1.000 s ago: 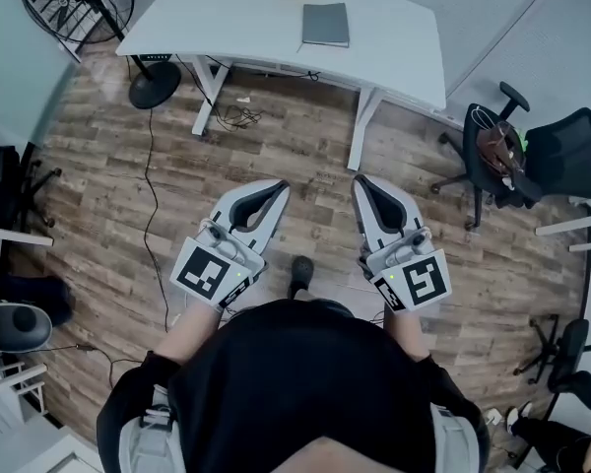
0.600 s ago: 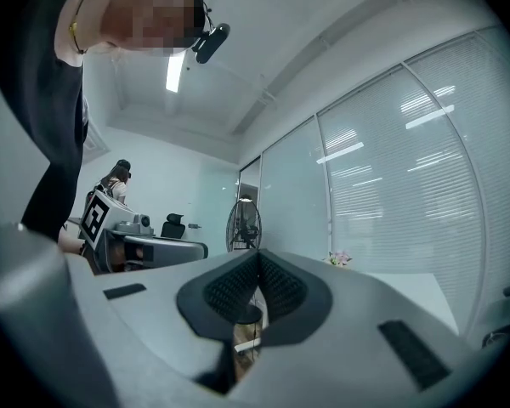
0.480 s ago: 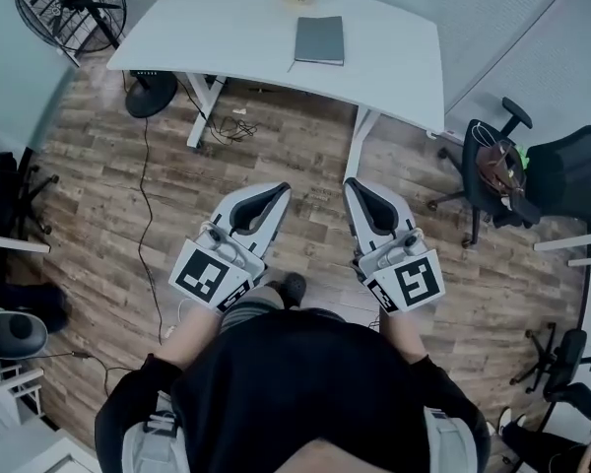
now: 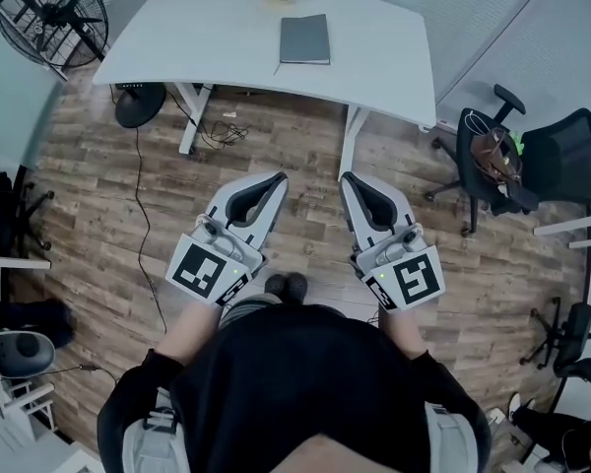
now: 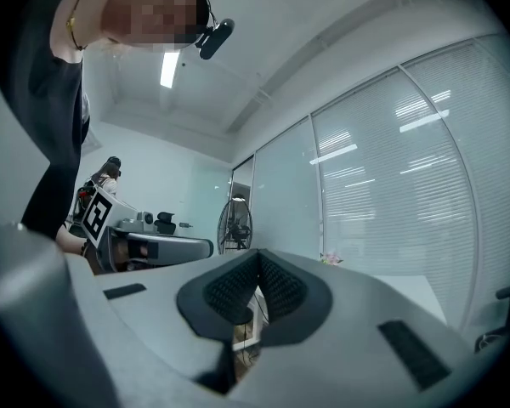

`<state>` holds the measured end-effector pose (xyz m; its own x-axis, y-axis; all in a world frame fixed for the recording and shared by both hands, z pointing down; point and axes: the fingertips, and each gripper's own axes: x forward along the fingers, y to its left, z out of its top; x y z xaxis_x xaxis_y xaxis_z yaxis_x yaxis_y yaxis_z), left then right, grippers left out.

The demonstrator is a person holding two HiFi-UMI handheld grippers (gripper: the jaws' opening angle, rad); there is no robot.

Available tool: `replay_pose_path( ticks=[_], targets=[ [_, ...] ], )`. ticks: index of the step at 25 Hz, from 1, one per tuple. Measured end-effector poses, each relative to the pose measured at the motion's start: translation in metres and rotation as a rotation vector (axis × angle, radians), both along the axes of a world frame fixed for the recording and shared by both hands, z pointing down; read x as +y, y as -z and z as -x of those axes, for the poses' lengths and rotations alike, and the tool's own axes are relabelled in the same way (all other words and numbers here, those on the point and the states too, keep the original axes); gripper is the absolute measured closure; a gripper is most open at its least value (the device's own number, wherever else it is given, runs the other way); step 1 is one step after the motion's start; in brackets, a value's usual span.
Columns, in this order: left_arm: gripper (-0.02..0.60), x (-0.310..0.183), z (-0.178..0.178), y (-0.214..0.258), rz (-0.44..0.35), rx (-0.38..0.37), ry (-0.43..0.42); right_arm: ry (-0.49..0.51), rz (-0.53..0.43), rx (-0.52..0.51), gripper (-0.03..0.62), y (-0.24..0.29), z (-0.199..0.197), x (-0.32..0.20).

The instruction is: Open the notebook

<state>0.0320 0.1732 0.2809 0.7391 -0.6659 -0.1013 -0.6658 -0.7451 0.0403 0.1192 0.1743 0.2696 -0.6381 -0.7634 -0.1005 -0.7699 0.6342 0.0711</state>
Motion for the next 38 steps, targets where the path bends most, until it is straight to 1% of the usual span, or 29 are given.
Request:
replay_pose_path(
  ticks=[4,7,9,13,21,25,30,38],
  targets=[
    [0.571,0.000,-0.003,-0.009,0.018,-0.017,0.001,-0.002,-0.003,0.003,0.589,0.000,-0.004,-0.003],
    [0.571,-0.002,-0.004,-0.005,0.007,-0.008,0.004,0.002,-0.001,0.007,0.589,-0.002,-0.004,-0.006],
    [0.571,-0.003,-0.003,-0.011,0.015,-0.016,0.018,0.009,0.001,0.010,0.589,-0.004,-0.006,-0.008],
    [0.571,-0.006,-0.005,-0.019,0.032,-0.013,0.045,0.025,0.001,0.008,0.589,-0.008,-0.011,-0.013],
    [0.571,-0.010,-0.005,-0.026,0.049,-0.027,0.071,0.074,0.029,0.023,0.589,-0.018,-0.006,-0.024],
    [0.571,-0.022,-0.004,-0.027,0.042,-0.024,0.083,0.069,0.022,0.030,0.589,-0.020,-0.009,-0.036],
    [0.571,-0.043,-0.004,-0.026,0.022,-0.029,0.076,0.063,0.004,0.030,0.589,-0.019,-0.011,-0.054],
    [0.571,-0.096,0.003,-0.027,0.019,-0.030,0.061,0.030,0.006,0.021,0.589,-0.022,-0.006,-0.105]
  ],
)
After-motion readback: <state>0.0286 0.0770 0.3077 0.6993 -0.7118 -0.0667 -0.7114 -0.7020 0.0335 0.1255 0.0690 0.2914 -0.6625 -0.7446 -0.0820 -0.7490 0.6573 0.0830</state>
